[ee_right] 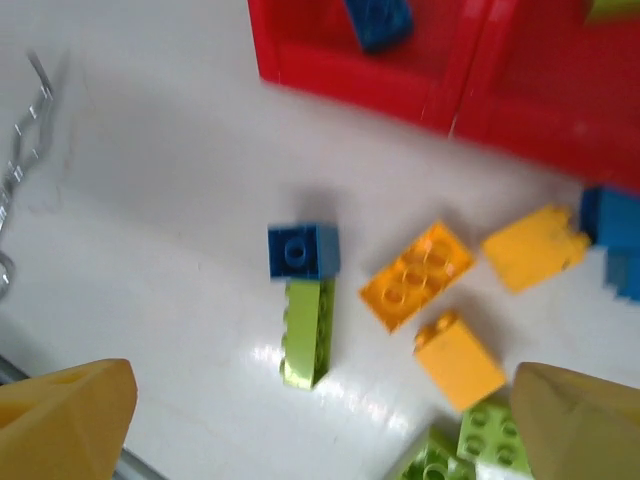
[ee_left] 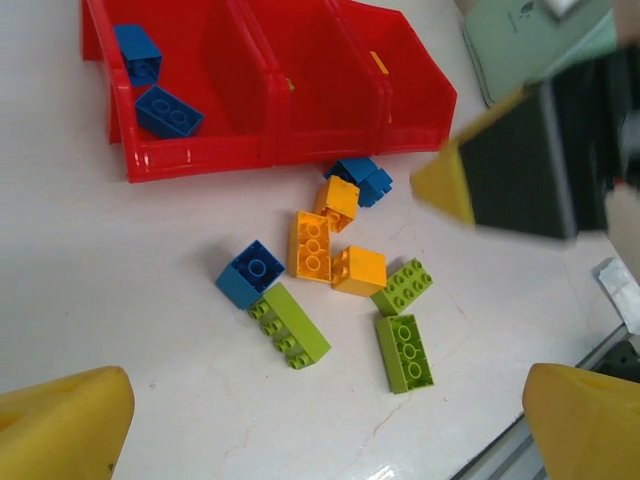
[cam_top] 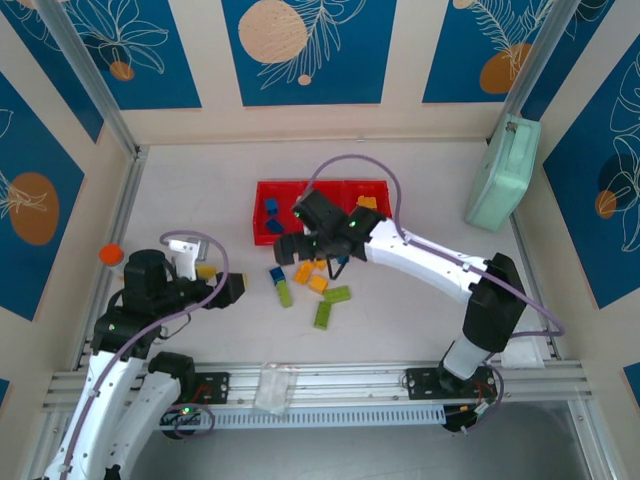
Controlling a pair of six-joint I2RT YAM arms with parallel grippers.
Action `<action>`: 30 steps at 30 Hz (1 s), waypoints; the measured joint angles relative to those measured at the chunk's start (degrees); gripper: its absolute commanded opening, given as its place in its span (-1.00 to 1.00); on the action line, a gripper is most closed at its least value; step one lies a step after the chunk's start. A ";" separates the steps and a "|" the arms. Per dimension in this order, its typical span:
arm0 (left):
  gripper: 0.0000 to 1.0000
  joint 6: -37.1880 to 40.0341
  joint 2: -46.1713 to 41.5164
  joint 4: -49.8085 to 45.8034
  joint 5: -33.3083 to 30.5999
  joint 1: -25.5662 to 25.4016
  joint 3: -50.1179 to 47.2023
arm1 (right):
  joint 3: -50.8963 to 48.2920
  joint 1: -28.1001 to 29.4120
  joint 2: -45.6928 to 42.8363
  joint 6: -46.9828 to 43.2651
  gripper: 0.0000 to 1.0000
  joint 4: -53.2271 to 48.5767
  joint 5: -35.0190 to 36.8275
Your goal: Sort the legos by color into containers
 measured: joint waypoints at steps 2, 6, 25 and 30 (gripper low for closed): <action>0.99 0.00 -0.61 0.00 -0.11 0.00 0.02 | -1.92 1.88 0.37 1.16 0.80 -0.39 -0.48; 0.99 0.02 -2.62 0.02 -0.07 -0.02 0.02 | -2.19 5.33 4.22 2.95 0.64 -0.37 -1.01; 0.96 0.17 -8.17 0.46 7.67 -7.13 0.02 | 6.49 7.04 23.32 3.61 0.02 -2.10 -1.99; 1.00 0.20 -8.72 0.46 6.29 -7.19 0.02 | 6.49 6.75 24.48 3.61 -0.06 -2.14 -1.97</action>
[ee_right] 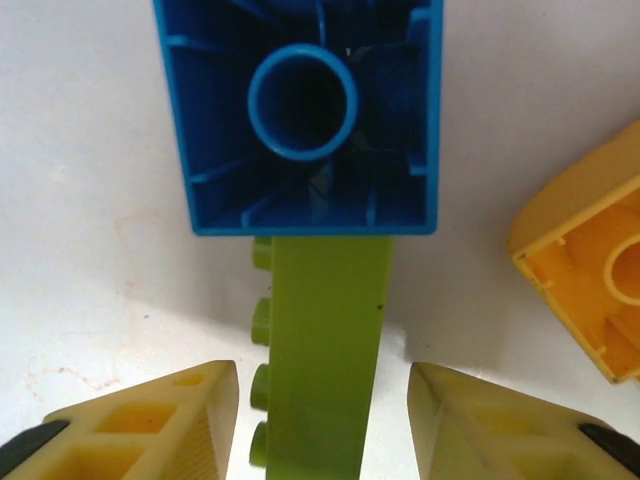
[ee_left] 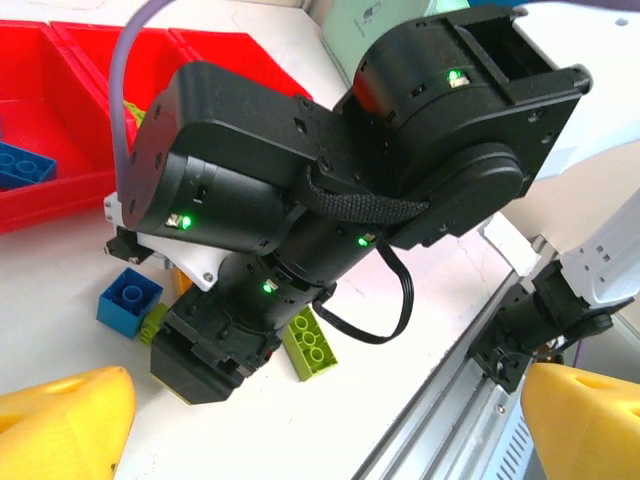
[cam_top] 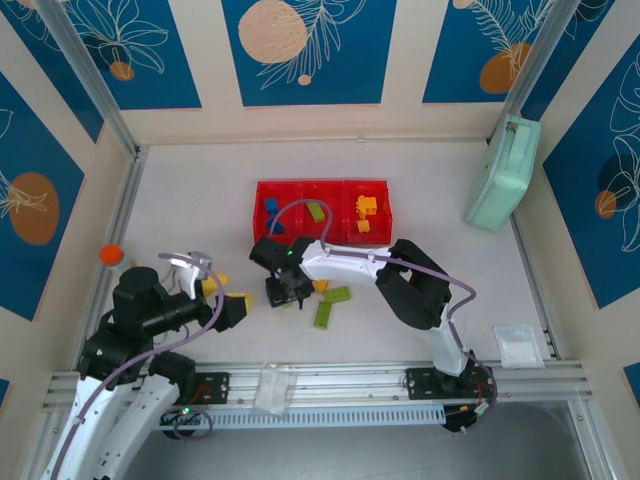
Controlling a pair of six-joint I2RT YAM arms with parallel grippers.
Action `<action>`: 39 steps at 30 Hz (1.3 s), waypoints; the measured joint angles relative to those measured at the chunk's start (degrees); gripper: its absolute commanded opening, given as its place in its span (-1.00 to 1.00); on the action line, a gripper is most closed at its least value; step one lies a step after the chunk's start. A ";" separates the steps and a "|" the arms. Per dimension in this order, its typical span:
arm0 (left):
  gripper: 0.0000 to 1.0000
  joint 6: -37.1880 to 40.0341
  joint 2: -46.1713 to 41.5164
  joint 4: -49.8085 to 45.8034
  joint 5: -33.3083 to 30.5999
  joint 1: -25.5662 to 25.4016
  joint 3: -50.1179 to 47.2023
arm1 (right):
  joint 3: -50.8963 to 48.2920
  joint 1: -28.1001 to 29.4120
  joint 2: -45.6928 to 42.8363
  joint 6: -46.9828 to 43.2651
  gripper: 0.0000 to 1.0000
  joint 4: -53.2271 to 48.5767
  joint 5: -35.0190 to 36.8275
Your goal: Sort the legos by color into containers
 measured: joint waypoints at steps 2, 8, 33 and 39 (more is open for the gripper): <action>1.00 -0.02 -0.09 -0.02 -0.50 0.00 0.00 | 0.00 -0.13 0.24 -0.04 -0.12 0.00 0.00; 0.98 -0.02 -0.28 -0.04 -1.90 -0.04 0.00 | 0.00 -0.55 0.37 -0.26 -0.32 0.04 0.07; 0.98 -0.02 -0.15 -0.04 -2.36 -0.04 0.00 | 2.86 -19.54 -18.82 -11.13 -0.56 2.05 -7.93; 0.98 -0.02 0.85 -0.02 -2.36 -0.04 0.00 | 11.69 -26.34 -10.99 -14.75 -0.57 0.96 -7.19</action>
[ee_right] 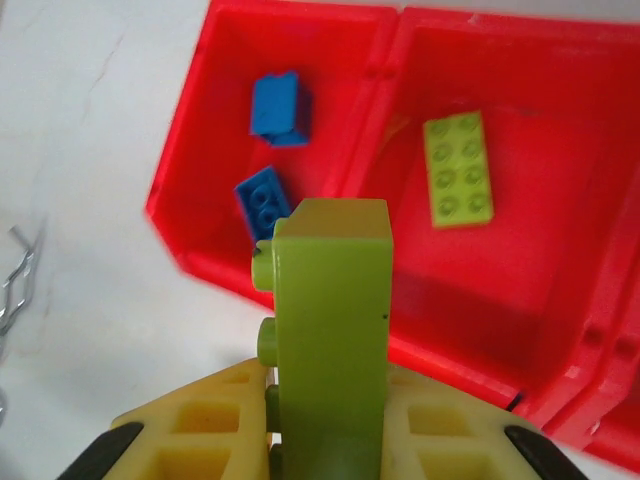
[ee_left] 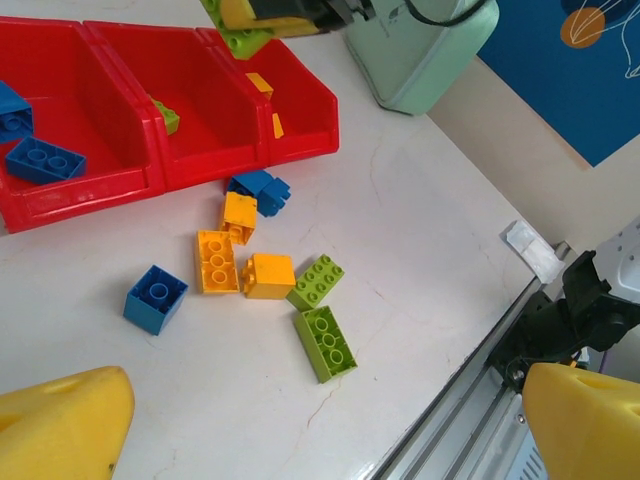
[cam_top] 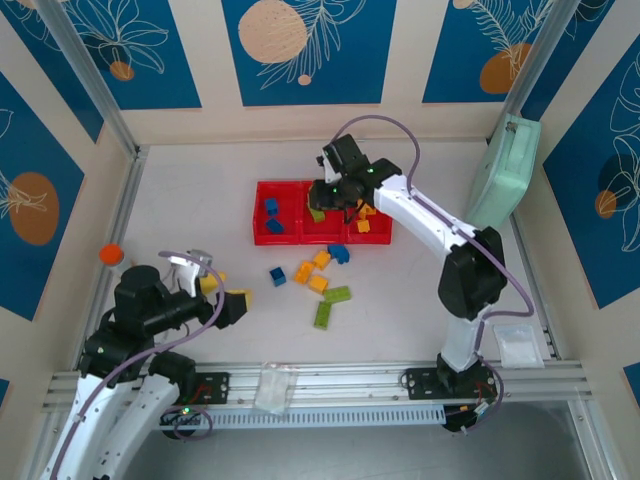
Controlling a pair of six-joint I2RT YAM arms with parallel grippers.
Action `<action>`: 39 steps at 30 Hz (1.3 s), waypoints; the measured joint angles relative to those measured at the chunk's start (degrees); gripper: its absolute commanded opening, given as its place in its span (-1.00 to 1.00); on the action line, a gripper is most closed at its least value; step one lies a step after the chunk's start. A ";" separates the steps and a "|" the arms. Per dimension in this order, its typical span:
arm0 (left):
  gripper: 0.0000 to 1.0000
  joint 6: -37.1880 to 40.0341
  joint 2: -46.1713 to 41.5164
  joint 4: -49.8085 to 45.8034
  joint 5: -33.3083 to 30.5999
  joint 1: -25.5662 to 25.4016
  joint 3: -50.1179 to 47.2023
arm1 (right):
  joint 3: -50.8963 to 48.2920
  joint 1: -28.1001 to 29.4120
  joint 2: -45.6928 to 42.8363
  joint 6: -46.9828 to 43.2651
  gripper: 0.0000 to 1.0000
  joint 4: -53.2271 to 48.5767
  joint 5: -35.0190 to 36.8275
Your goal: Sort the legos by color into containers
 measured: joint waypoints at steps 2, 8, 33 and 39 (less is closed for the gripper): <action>0.98 0.00 0.11 0.00 -0.02 0.00 0.00 | 3.54 -1.16 3.74 -0.61 -0.58 -1.16 0.46; 0.98 0.02 0.15 0.00 -0.20 0.00 0.00 | 14.69 -2.43 16.20 -2.19 -0.58 -4.74 3.54; 0.98 0.02 1.11 0.02 -0.44 0.00 0.00 | 30.56 2.29 31.91 -7.85 -0.13 -18.21 27.19; 0.98 0.02 1.27 0.02 -0.44 0.00 0.00 | 29.99 3.10 31.63 -7.19 0.06 -18.36 26.75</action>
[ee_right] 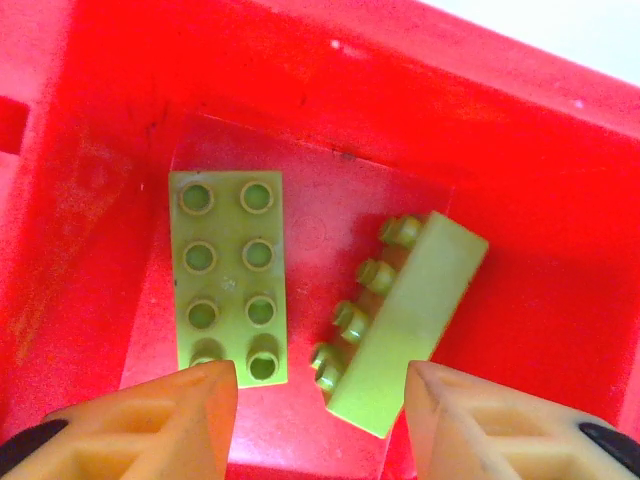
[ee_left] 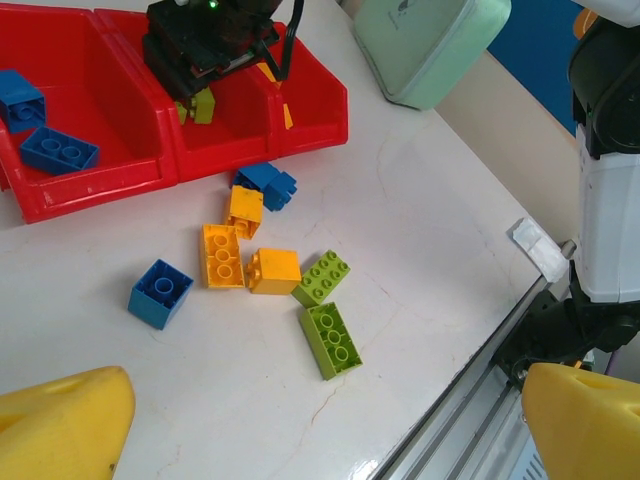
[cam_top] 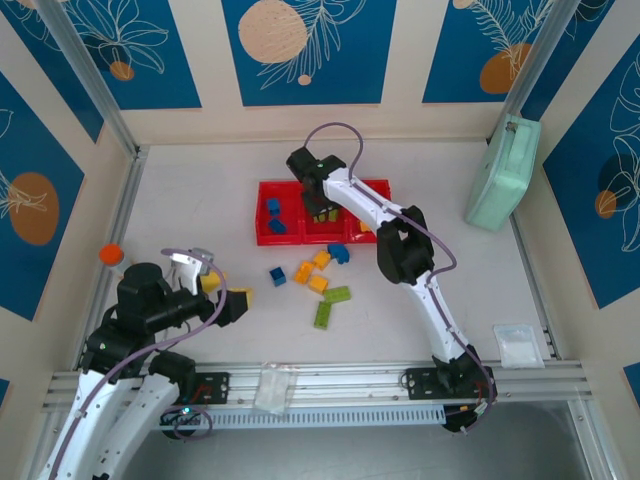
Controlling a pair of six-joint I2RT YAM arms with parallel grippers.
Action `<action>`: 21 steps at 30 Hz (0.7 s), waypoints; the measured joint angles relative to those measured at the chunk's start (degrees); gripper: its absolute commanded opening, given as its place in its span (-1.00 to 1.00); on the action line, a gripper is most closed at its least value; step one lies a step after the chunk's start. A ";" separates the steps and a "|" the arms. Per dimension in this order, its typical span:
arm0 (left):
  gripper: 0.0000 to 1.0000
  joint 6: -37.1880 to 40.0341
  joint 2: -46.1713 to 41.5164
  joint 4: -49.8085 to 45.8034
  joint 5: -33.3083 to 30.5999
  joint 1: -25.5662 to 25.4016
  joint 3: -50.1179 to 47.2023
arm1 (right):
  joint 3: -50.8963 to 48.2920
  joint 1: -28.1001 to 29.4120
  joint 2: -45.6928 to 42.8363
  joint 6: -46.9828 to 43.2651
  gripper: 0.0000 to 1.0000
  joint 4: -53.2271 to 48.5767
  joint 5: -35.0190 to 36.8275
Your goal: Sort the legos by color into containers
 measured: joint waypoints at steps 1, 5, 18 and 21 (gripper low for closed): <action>0.98 0.00 0.00 0.00 -0.02 0.00 0.00 | -0.46 0.20 -0.37 0.26 0.08 0.13 -0.04; 0.98 0.00 0.00 0.00 -0.02 0.00 0.00 | -3.37 1.11 -3.48 2.05 0.22 0.35 -1.42; 0.98 -0.02 0.00 0.00 -0.42 0.00 0.00 | -27.65 2.19 -31.56 10.01 0.68 6.51 -9.81; 0.98 0.00 0.00 0.00 -0.46 0.00 0.00 | -35.74 2.19 -38.56 12.04 0.68 8.92 -11.89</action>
